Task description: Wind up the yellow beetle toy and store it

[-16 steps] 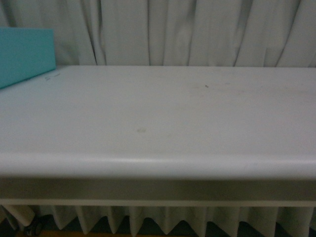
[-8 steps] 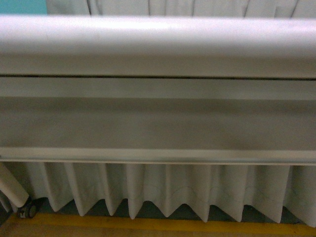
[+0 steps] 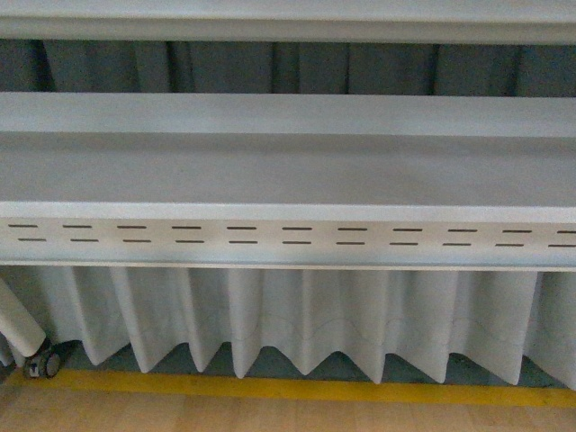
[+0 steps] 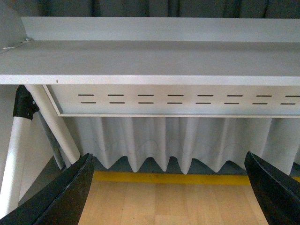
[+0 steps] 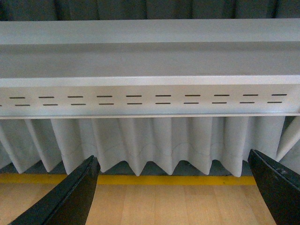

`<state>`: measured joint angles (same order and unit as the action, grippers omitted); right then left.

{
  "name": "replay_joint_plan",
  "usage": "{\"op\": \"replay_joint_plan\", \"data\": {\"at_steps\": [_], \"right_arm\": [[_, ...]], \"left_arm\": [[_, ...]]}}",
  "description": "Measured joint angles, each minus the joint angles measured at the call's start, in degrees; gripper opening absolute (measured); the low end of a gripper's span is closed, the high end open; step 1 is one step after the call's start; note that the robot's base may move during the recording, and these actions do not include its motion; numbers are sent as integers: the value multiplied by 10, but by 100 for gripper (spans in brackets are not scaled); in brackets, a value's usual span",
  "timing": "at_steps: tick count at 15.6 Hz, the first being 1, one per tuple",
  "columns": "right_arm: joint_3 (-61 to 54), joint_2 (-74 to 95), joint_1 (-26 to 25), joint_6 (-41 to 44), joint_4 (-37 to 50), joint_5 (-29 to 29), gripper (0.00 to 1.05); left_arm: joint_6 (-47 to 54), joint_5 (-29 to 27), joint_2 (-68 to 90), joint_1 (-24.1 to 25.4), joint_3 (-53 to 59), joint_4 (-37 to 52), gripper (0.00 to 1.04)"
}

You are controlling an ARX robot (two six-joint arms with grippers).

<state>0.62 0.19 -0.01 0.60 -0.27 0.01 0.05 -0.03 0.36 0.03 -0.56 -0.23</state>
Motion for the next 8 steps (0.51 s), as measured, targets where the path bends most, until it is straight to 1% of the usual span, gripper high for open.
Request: {"op": "replay_joint_plan", "data": {"at_steps": [8], "right_arm": [[0, 0, 0, 0, 0, 0, 98]], "left_arm": [[0, 0, 0, 0, 0, 0, 98]]}}
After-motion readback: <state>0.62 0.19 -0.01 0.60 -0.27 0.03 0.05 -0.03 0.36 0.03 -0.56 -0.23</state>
